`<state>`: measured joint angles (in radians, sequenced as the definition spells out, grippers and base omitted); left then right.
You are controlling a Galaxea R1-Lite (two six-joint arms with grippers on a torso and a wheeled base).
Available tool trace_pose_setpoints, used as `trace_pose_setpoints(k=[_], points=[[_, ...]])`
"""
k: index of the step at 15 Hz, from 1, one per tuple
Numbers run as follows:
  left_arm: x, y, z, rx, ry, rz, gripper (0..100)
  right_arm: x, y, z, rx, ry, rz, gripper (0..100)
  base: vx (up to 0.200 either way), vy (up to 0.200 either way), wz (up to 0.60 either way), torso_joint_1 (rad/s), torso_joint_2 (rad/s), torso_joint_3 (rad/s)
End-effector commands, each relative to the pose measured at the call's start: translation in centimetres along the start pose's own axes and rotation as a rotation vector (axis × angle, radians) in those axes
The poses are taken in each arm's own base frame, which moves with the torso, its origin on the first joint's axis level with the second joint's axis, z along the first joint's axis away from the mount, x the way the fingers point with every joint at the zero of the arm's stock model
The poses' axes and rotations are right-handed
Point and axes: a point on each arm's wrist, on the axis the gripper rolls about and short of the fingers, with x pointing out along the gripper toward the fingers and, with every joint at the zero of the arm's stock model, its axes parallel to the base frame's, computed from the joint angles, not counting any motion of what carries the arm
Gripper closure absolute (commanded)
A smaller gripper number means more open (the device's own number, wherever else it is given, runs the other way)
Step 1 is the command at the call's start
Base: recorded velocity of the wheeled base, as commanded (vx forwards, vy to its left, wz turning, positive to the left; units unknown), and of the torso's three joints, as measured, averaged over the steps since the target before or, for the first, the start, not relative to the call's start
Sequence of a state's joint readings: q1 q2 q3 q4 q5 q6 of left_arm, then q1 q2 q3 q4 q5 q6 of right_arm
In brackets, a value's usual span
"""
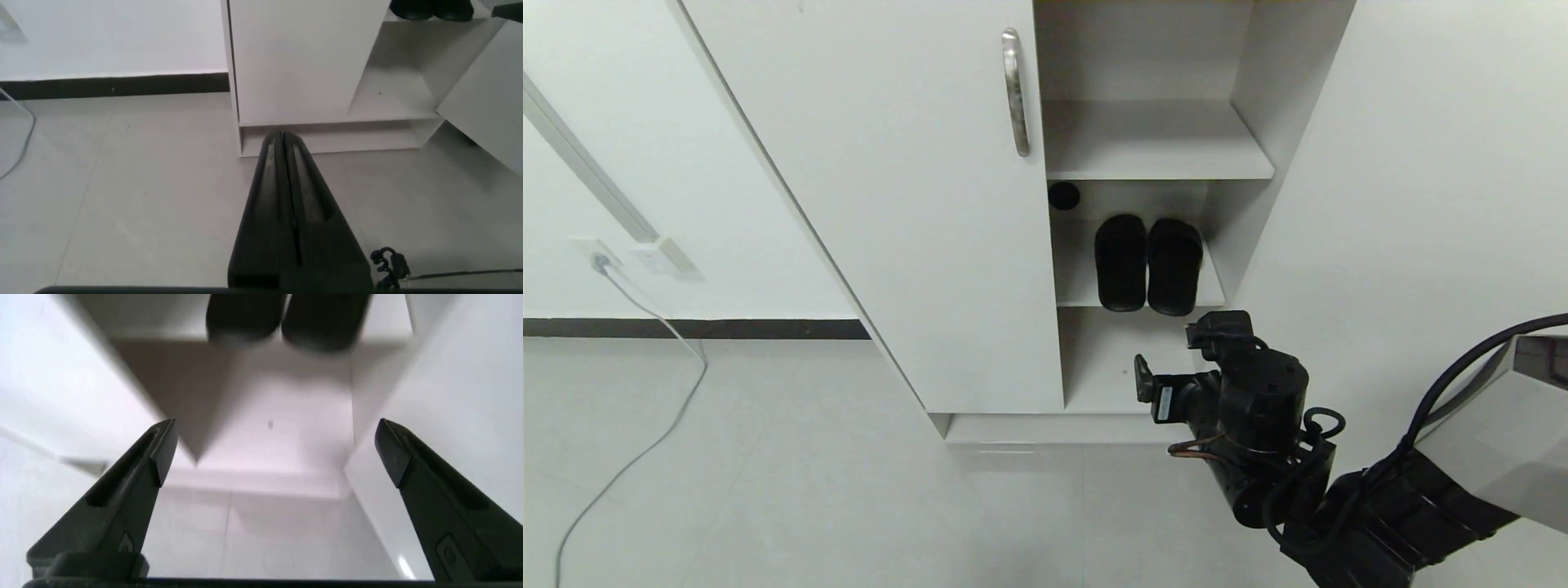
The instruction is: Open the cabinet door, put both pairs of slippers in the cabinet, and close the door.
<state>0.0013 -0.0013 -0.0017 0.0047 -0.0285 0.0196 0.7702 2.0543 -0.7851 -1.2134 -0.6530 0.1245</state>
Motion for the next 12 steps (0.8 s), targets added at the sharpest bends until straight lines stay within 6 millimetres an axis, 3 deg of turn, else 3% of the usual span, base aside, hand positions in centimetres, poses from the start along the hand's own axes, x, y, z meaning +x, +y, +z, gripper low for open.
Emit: trace_pose_setpoints(k=[1, 12], points=[[0.01, 0.00, 0.00, 0.000, 0.001, 0.000, 100, 0.07, 0.02, -0.21, -0.004, 0.004, -0.001, 0, 0.000, 0.000, 0.00, 0.000, 0.00, 0.000], [0.01, 0.00, 0.00, 0.000, 0.001, 0.000, 100, 0.01, 0.29, 0.07, 0.001, -0.003, 0.007, 0, 0.000, 0.000, 0.00, 0.001, 0.00, 0.011]])
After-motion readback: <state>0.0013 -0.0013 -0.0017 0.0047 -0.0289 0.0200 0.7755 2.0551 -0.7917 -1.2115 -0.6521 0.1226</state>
